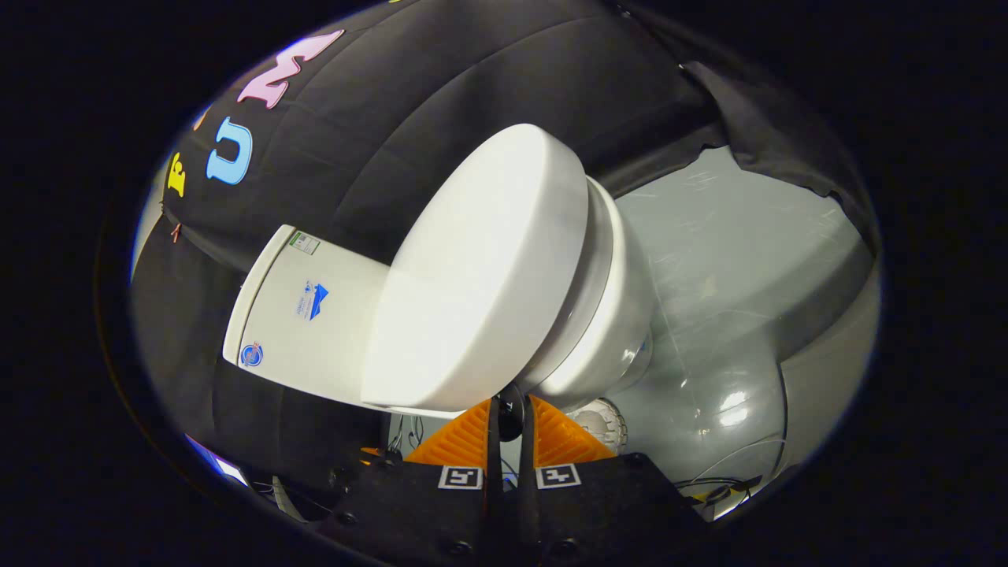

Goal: Open the toilet lid.

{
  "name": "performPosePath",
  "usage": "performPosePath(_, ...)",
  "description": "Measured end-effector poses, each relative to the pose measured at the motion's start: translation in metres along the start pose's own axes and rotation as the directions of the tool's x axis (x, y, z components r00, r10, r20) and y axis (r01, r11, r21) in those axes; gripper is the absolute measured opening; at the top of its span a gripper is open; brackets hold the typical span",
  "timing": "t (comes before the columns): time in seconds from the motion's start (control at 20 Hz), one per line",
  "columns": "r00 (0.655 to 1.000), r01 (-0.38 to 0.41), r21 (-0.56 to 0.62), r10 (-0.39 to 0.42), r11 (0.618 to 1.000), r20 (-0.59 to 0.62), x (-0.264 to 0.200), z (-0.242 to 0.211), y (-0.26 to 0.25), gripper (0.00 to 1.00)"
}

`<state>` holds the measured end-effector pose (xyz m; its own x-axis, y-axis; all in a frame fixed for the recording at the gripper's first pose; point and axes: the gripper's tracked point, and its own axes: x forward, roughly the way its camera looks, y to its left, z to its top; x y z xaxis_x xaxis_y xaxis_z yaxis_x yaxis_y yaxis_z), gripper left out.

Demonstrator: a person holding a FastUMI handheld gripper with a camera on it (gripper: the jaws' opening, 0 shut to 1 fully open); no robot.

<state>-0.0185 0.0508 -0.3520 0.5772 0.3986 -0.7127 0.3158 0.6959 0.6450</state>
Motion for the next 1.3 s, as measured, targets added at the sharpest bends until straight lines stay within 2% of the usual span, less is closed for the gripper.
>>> performPosePath(0.25, 1.0, 0.011, -0.071, -0.012, 0.997, -0.018, -0.002, 0.001, 0.005, 0.1)
performPosePath(0.6, 0.999, -0.049, -0.096, 0.051, 0.994, 0.019, -0.02, 0.018, 0.034, 0.1)
performPosePath(0.75, 0.994, -0.089, -0.132, 0.096, 0.987, 0.049, -0.036, 0.029, 0.067, 0.1)
performPosePath(1.0, 0.967, -0.209, -0.206, 0.233, 0.956, 0.103, -0.062, 0.05, 0.164, 0.1)
performPosePath(1.3, 0.96, -0.221, -0.273, 0.259, 0.936, 0.11, -0.069, 0.054, 0.226, 0.1)
